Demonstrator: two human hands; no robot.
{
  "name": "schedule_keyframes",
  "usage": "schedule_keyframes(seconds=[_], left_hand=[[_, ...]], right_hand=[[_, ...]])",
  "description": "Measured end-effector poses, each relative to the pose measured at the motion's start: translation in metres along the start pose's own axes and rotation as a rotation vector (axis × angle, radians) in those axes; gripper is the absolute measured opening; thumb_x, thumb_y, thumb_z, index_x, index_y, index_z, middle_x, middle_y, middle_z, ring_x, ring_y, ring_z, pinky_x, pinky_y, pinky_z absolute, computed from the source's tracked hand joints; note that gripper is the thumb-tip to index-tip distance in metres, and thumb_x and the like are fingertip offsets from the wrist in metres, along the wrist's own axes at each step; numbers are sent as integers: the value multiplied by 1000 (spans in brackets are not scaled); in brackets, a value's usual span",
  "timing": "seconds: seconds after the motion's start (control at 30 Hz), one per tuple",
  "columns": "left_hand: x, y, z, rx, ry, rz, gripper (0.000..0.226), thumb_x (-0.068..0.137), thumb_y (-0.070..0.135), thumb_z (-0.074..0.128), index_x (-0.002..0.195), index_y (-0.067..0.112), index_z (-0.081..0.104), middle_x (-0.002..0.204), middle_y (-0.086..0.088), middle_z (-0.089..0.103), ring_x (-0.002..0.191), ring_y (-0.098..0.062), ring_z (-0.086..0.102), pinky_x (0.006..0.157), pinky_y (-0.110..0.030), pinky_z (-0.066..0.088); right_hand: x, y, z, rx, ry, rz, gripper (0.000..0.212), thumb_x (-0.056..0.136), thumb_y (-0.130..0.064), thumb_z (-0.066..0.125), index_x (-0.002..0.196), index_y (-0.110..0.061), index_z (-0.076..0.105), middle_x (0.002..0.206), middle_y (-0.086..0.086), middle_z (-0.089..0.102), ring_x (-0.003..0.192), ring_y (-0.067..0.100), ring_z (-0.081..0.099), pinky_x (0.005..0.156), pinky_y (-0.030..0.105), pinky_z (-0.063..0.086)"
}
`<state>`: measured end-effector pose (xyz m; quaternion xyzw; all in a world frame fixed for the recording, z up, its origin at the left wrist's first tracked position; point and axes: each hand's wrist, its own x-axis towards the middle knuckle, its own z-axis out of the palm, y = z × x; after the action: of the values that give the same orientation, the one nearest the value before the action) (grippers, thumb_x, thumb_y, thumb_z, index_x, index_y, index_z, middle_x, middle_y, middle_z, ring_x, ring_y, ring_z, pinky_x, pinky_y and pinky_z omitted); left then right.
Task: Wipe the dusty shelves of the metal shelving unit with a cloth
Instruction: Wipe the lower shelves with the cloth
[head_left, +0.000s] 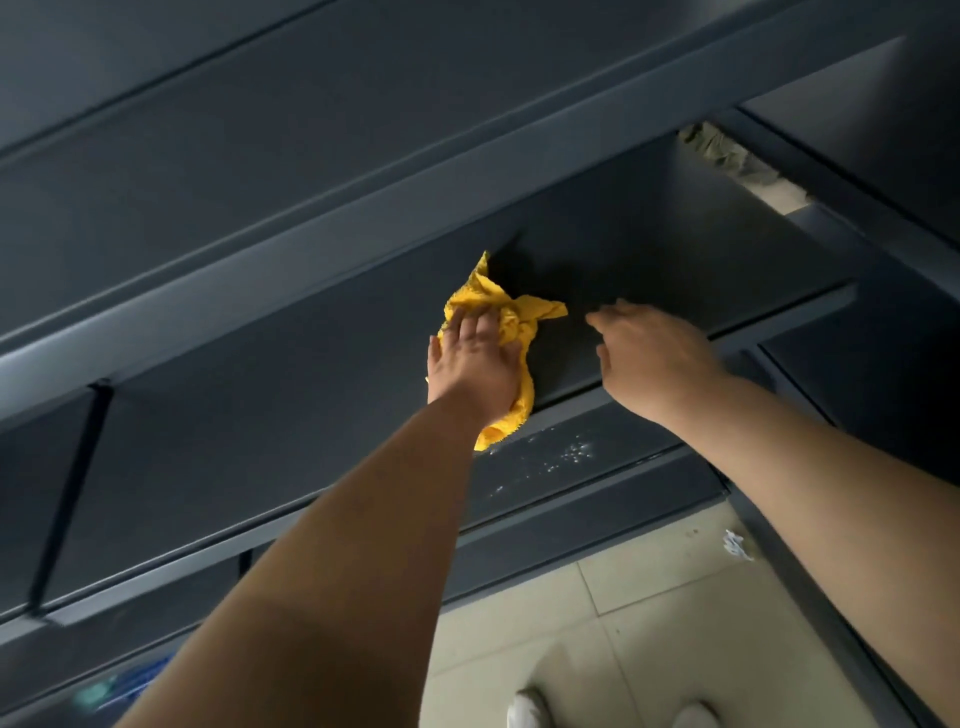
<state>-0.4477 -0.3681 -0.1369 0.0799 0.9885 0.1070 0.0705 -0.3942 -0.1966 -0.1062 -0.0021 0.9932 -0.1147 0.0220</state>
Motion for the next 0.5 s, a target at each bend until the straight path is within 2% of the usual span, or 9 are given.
schedule_keyframes(seconds=[0.1, 0.23, 0.4, 0.5], left_hand=[[-2, -35, -4, -6, 11, -28, 59, 103, 45, 25, 155, 20, 15, 163, 2, 8, 150, -17, -3, 121, -42, 0], [-4, -77, -9, -27, 49, -46, 60, 102, 46, 28, 155, 24, 14, 163, 4, 6, 150, -19, -3, 121, -43, 2], [4, -108, -16, -36, 61, -73, 62, 102, 45, 30, 156, 23, 11, 163, 3, 7, 150, -19, -2, 121, -44, 4], [15, -118, -17, -33, 61, -95, 63, 102, 46, 28, 156, 21, 9, 163, 2, 6, 150, -20, -2, 121, -45, 3]], right_hand=[[5, -25, 11, -6, -32, -8, 38, 93, -11, 49, 132, -12, 51, 134, 7, 54, 127, 25, 48, 95, 42, 49], [11, -58, 21, -13, -58, -26, 41, 100, -21, 42, 140, -12, 44, 149, 6, 40, 144, 21, 28, 106, 40, 38], [26, -92, 30, -21, -45, -21, 41, 101, -26, 39, 139, -12, 45, 147, 6, 43, 143, 24, 29, 105, 42, 38], [35, -102, 35, -48, -81, 30, 44, 101, -27, 37, 142, -13, 40, 151, 6, 38, 144, 29, 23, 110, 45, 32]])
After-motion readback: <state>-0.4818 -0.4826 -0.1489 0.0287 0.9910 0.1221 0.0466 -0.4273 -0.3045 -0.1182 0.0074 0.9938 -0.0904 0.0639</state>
